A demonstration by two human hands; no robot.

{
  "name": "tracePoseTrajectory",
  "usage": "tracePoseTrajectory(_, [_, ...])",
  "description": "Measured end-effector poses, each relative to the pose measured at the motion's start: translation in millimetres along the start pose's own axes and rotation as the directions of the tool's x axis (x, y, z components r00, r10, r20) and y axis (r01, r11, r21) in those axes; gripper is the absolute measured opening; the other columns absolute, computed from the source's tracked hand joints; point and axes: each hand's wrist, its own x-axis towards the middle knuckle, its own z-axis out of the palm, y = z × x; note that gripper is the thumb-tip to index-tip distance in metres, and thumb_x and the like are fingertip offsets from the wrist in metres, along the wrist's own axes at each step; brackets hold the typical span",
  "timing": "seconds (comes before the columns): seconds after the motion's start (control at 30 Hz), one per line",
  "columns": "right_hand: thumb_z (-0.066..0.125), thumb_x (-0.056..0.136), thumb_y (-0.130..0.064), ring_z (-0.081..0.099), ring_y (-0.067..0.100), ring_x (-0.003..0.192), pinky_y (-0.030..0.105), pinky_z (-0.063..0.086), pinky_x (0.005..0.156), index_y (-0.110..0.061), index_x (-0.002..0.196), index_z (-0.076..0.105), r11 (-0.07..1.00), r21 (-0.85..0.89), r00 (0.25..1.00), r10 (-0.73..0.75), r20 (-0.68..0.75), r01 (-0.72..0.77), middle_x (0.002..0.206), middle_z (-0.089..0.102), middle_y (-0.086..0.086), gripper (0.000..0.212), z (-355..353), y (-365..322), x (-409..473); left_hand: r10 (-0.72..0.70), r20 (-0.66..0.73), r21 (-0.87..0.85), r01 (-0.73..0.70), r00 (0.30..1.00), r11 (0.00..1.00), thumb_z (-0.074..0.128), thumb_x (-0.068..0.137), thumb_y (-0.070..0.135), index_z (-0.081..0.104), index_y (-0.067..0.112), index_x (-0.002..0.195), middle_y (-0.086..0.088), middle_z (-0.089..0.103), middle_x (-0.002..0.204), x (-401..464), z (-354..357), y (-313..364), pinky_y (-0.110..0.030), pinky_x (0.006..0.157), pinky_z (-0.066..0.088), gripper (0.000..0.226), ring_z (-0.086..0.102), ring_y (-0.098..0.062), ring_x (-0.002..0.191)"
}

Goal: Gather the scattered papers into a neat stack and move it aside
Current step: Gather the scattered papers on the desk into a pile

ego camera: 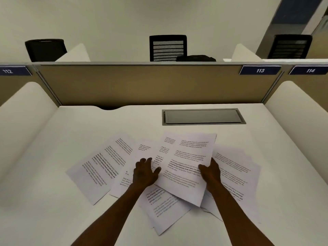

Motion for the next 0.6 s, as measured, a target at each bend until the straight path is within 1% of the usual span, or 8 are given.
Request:
tracePoseTrajectory(0.07, [0.064, 0.087, -0.003, 0.060, 0.031, 0.114, 0.039, 0.049, 0.099, -0.012, 0.135, 0.056, 0.997, -0.069, 1.000, 0.024, 0.012, -0.023, 0.131, 0.063, 0.015, 0.049, 5.2, 1.3, 7.0, -0.017, -0.013, 0.094, 0.018, 1.000, 0.995, 0.053, 0.089, 0.060, 0.031, 0.018, 0.151, -0.011, 0.036, 0.151, 6.1, 6.1, 2.5, -0.044, 0.109, 0.036, 0.078, 0.035, -0.030, 0.136])
tracePoseTrajectory(0.1, [0.066, 0.087, -0.004, 0.060, 0.033, 0.117, 0.040, 0.048, 0.101, -0.012, 0.135, 0.055, 0.995, -0.098, 0.999, 0.032, 0.019, -0.030, 0.131, 0.063, 0.015, 0.050, 8.9, 2.0, 8.7, -0.017, -0.023, 0.132, 0.020, 1.000, 0.991, 0.053, 0.088, 0.061, 0.030, 0.018, 0.150, -0.012, 0.037, 0.149, 8.1, 8.5, 5.2, -0.044, 0.106, 0.036, 0.080, 0.037, -0.031, 0.133])
tracePoseTrajectory(0.2, [0.071, 0.083, -0.002, 0.061, 0.033, 0.115, 0.032, 0.048, 0.095, -0.011, 0.132, 0.057, 0.987, -0.162, 0.999, 0.027, 0.035, -0.021, 0.128, 0.065, 0.014, 0.052, 19.8, 3.3, 9.1, -0.022, -0.003, 0.145, 0.022, 1.000, 0.989, 0.055, 0.085, 0.061, 0.025, 0.017, 0.152, -0.013, 0.039, 0.146, 12.6, 13.4, 15.3, -0.045, 0.105, 0.035, 0.085, 0.040, -0.032, 0.130])
tracePoseTrajectory(0.27, [0.072, 0.080, -0.001, 0.063, 0.031, 0.112, 0.028, 0.048, 0.088, -0.011, 0.128, 0.060, 0.977, -0.213, 0.999, 0.014, 0.039, -0.006, 0.125, 0.067, 0.013, 0.050, 25.3, 4.6, 7.9, -0.076, 0.011, 0.061, 0.075, 0.997, 0.995, 0.058, 0.084, 0.060, 0.020, 0.017, 0.154, -0.016, 0.038, 0.146, 15.4, 12.7, 21.8, -0.047, 0.107, 0.035, 0.090, 0.039, -0.035, 0.132])
tracePoseTrajectory(0.33, [0.073, 0.078, -0.001, 0.064, 0.030, 0.110, 0.025, 0.047, 0.085, -0.011, 0.126, 0.060, 0.963, -0.269, 0.999, -0.014, 0.033, 0.022, 0.123, 0.068, 0.012, 0.050, 28.5, 5.5, 6.2, -0.152, 0.022, -0.087, 0.153, 0.988, 0.984, 0.062, 0.084, 0.056, 0.014, 0.015, 0.155, -0.019, 0.035, 0.149, 19.0, 10.0, 27.3, -0.049, 0.110, 0.033, 0.095, 0.037, -0.037, 0.135])
tracePoseTrajectory(0.43, [0.075, 0.076, -0.002, 0.065, 0.030, 0.108, 0.026, 0.049, 0.084, -0.010, 0.124, 0.061, 0.941, -0.333, 0.998, -0.058, 0.027, 0.064, 0.121, 0.069, 0.011, 0.051, 29.7, 6.0, 4.6, -0.248, 0.072, -0.312, 0.258, 0.966, 0.915, 0.069, 0.082, 0.053, 0.013, 0.013, 0.156, -0.019, 0.034, 0.154, 26.7, 5.1, 33.6, -0.049, 0.116, 0.030, 0.101, 0.034, -0.036, 0.142])
tracePoseTrajectory(0.53, [0.077, 0.076, -0.006, 0.064, 0.032, 0.110, 0.034, 0.052, 0.092, -0.009, 0.126, 0.060, 0.929, -0.363, 0.997, -0.066, 0.029, 0.072, 0.122, 0.068, 0.013, 0.053, 29.2, 6.3, 5.6, -0.287, 0.150, -0.442, 0.323, 0.946, 0.837, 0.074, 0.079, 0.050, 0.023, 0.007, 0.153, -0.016, 0.038, 0.154, 33.8, 1.7, 37.5, -0.043, 0.116, 0.033, 0.100, 0.037, -0.033, 0.142])
tracePoseTrajectory(0.6, [0.077, 0.076, -0.008, 0.063, 0.033, 0.111, 0.039, 0.053, 0.095, -0.009, 0.127, 0.059, 0.926, -0.370, 0.997, -0.064, 0.031, 0.071, 0.123, 0.068, 0.014, 0.054, 28.7, 6.3, 6.0, -0.291, 0.164, -0.414, 0.334, 0.942, 0.847, 0.073, 0.079, 0.053, 0.035, 0.005, 0.147, -0.015, 0.043, 0.150, 35.1, 1.0, 38.7, -0.041, 0.111, 0.037, 0.092, 0.042, -0.032, 0.138])
